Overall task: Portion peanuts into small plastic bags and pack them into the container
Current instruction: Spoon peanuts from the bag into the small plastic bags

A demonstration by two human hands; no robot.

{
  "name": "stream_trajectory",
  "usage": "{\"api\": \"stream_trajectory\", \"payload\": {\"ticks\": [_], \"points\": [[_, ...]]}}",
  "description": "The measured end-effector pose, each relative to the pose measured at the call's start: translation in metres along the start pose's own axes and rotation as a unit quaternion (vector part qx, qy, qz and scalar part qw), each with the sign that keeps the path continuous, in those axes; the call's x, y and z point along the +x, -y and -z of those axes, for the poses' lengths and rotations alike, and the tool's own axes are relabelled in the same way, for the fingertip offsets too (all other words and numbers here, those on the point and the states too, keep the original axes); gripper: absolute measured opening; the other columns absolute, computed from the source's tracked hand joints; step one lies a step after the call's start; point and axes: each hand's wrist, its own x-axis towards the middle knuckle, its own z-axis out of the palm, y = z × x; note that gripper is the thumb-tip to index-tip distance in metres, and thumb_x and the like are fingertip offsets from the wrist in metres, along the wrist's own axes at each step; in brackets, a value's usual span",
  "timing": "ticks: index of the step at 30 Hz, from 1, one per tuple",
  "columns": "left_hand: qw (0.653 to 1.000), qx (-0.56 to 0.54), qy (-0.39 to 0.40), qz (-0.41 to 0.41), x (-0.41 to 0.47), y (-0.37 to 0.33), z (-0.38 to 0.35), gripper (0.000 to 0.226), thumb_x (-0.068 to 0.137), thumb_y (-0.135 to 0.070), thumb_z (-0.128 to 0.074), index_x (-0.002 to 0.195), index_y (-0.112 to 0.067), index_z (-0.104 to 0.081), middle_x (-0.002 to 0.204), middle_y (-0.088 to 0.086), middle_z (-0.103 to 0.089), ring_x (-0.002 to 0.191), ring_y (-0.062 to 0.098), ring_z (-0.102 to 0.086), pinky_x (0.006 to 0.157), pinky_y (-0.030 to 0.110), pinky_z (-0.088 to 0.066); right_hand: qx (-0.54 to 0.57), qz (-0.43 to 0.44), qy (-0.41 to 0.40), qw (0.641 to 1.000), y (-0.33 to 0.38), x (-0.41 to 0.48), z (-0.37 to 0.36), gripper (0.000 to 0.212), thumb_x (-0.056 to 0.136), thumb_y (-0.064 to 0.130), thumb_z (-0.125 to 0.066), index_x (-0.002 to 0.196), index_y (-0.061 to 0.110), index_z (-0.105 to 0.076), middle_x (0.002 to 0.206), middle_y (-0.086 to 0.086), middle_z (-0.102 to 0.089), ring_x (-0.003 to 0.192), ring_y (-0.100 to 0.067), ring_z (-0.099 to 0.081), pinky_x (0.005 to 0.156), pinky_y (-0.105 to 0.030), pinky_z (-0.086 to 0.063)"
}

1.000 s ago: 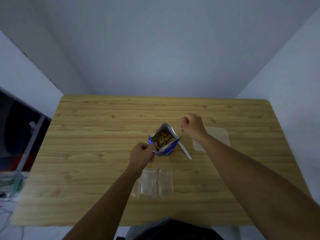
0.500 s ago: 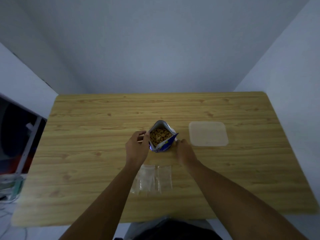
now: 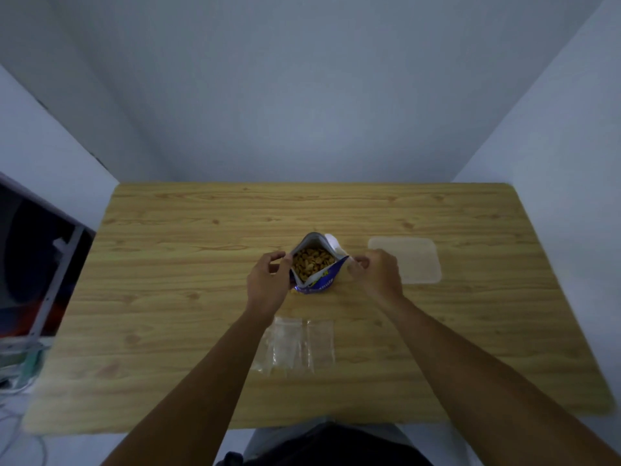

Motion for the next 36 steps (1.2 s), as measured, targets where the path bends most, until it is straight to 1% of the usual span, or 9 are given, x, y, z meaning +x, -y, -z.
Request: {"api": "stream_trajectory", "payload": {"ticks": [4, 11, 15, 19, 22, 26, 30, 34, 36], "points": [[1.0, -0.018, 0.006, 0.006, 0.003, 0.005, 0.0, 0.033, 0.085, -0.048, -0.067, 0.109, -0.025, -0.067, 0.094, 0.003, -0.075, 0.083, 0.019, -0.075, 0.073, 0.044, -0.063, 0.055, 0.043, -0.07, 0.995, 0.012, 0.013, 0.04, 0.016, 0.088, 0.035, -0.071, 0.081, 0.021, -0.075, 0.084, -0.001, -0.066, 0.075, -0.016, -0.06, 0.065, -0.027, -0.042], [0.999, -0.034, 0.007, 0.011, 0.006, 0.007, -0.001, 0.03, 0.085, -0.045, -0.068, 0.107, -0.025, -0.068, 0.09, 0.005, -0.075, 0.08, 0.021, -0.075, 0.072, 0.044, -0.063, 0.173, 0.152, -0.118, 0.966, 0.053, 0.003, 0.069, 0.02, 0.091, 0.029, -0.074, 0.076, 0.017, -0.068, 0.06, 0.013, -0.051, 0.048, -0.006, -0.042, 0.048, -0.013, -0.031], [0.999, -0.04, 0.012, 0.016, 0.007, 0.009, -0.001, 0.029, 0.086, -0.044, -0.068, 0.107, -0.024, -0.068, 0.09, 0.006, -0.075, 0.08, 0.021, -0.075, 0.072, 0.044, -0.063, 0.084, 0.274, -0.073, 0.955, 0.061, -0.005, 0.062, 0.026, 0.089, 0.02, -0.073, 0.068, 0.016, -0.059, 0.063, 0.015, -0.044, 0.05, -0.007, -0.04, 0.05, -0.019, -0.032], [0.999, -0.042, 0.012, 0.017, 0.008, 0.01, -0.001, 0.03, 0.085, -0.045, -0.068, 0.106, -0.024, -0.067, 0.091, 0.007, -0.075, 0.081, 0.022, -0.075, 0.071, 0.045, -0.063, -0.073, 0.334, -0.067, 0.937, 0.057, -0.008, 0.047, 0.022, 0.089, 0.023, -0.068, 0.073, 0.011, -0.06, 0.075, 0.004, -0.053, 0.058, -0.012, -0.041, 0.051, -0.026, -0.034], [0.999, -0.041, 0.012, 0.016, 0.007, 0.011, -0.001, 0.03, 0.086, -0.045, -0.068, 0.108, -0.024, -0.067, 0.093, 0.008, -0.074, 0.081, 0.022, -0.075, 0.072, 0.045, -0.063, -0.13, 0.287, -0.035, 0.949, 0.052, -0.009, 0.034, 0.026, 0.092, 0.03, -0.064, 0.075, 0.011, -0.06, 0.077, 0.005, -0.051, 0.064, -0.018, -0.047, 0.056, -0.028, -0.033], [0.999, -0.034, 0.011, 0.017, 0.008, 0.013, 0.0, 0.034, 0.081, -0.053, -0.069, 0.105, -0.028, -0.067, 0.091, 0.006, -0.075, 0.08, 0.02, -0.075, 0.072, 0.045, -0.063, -0.079, 0.14, -0.023, 0.987, 0.042, -0.002, 0.024, 0.035, 0.093, 0.036, -0.061, 0.068, 0.012, -0.06, 0.074, -0.001, -0.059, 0.068, -0.022, -0.054, 0.058, -0.032, -0.043], [0.999, -0.021, 0.02, 0.02, 0.008, 0.011, 0.001, 0.039, 0.077, -0.06, -0.067, 0.104, -0.032, -0.066, 0.093, 0.006, -0.074, 0.079, 0.019, -0.075, 0.073, 0.044, -0.063, -0.041, 0.114, -0.006, 0.993, 0.035, 0.0, 0.027, 0.032, 0.089, 0.039, -0.066, 0.07, 0.013, -0.069, 0.076, 0.0, -0.066, 0.073, -0.022, -0.064, 0.063, -0.036, -0.053], [0.999, -0.023, 0.026, 0.017, -0.002, 0.008, 0.007, 0.042, 0.085, -0.061, -0.054, 0.112, -0.029, -0.062, 0.099, 0.006, -0.072, 0.084, 0.02, -0.074, 0.076, 0.042, -0.062, 0.072, 0.069, -0.006, 0.995, 0.027, -0.019, 0.03, 0.036, 0.08, 0.059, -0.073, 0.097, 0.027, -0.071, 0.089, 0.012, -0.067, 0.081, -0.004, -0.062, 0.07, -0.026, -0.051], [1.0, -0.01, 0.019, 0.02, -0.011, 0.011, 0.011, 0.033, 0.097, -0.05, -0.048, 0.113, -0.024, -0.059, 0.097, 0.007, -0.071, 0.082, 0.022, -0.072, 0.076, 0.041, -0.061, 0.176, 0.043, -0.048, 0.982, 0.019, -0.034, 0.024, 0.039, 0.088, 0.057, -0.066, 0.114, 0.028, -0.065, 0.094, 0.013, -0.064, 0.085, -0.004, -0.061, 0.072, -0.025, -0.049]]}}
